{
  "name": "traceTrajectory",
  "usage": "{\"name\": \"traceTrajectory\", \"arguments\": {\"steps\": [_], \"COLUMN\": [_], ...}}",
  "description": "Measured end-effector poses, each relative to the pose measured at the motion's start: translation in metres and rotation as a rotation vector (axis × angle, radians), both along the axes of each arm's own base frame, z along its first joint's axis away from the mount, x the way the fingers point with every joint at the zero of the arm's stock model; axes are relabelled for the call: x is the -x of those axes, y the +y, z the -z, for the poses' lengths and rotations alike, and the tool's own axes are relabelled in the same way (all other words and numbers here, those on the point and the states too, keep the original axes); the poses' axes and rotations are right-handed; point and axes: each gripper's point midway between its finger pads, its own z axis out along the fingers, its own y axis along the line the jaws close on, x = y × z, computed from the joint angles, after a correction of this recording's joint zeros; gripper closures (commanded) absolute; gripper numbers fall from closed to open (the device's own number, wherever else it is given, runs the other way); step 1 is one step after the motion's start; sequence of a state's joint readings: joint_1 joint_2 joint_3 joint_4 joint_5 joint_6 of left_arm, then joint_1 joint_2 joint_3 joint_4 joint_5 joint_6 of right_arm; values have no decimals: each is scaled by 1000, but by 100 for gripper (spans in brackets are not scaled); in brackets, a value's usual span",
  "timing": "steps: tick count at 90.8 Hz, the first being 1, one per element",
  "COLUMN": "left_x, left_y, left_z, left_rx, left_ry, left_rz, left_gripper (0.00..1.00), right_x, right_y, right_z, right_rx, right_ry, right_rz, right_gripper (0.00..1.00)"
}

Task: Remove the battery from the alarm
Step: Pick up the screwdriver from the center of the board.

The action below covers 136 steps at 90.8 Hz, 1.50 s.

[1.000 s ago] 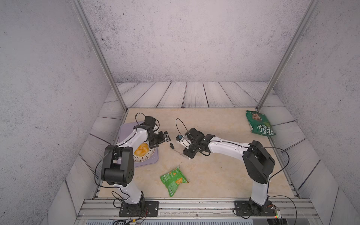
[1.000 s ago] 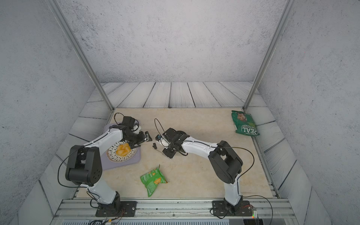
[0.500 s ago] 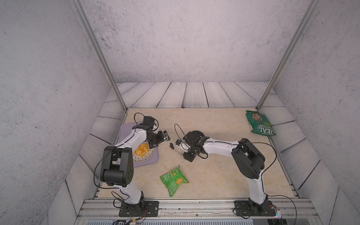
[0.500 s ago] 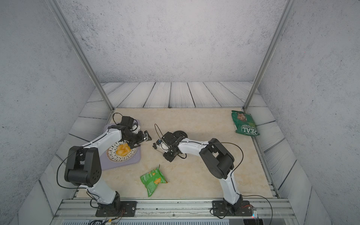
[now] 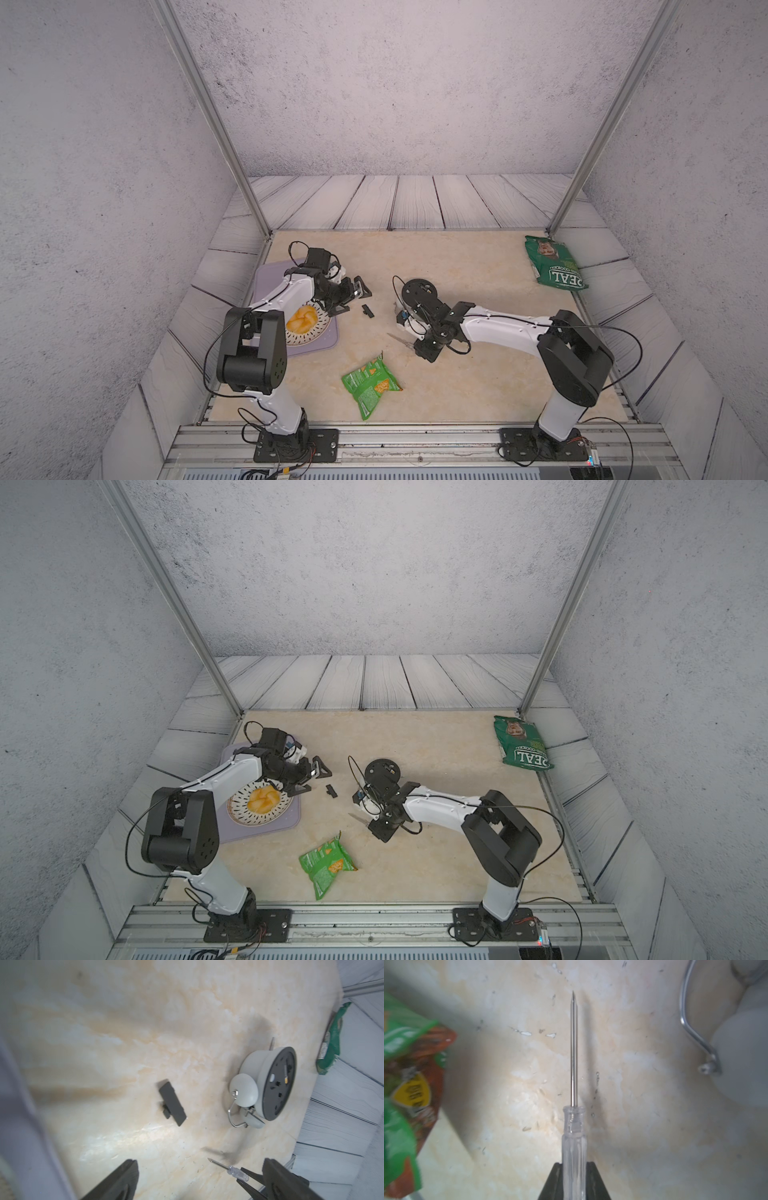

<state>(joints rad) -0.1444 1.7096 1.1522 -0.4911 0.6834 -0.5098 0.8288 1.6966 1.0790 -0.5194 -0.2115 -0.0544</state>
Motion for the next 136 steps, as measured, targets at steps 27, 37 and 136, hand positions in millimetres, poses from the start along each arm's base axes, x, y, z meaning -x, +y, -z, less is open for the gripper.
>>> {"name": "traceTrajectory", "arguments": {"steps": [27,37,136], "left_x": [-15,-19,-47], "left_y": [-51,-74,-152], "left_z": [-70,-107,-199], "left_rx": [259,346,722], "left_ry": [-251,-381,-505], "left_rz": [122,173,230], "left_gripper": [9,10,100], "right_x": [-52,-71,-113], "right_y": [-23,-28,-10], "right_z": [-92,-120,-212], "right_rx": [-444,-619,-1113], "right_ry": [114,176,435], "right_rz": [230,277,250], "right_gripper": [100,100,70]}}
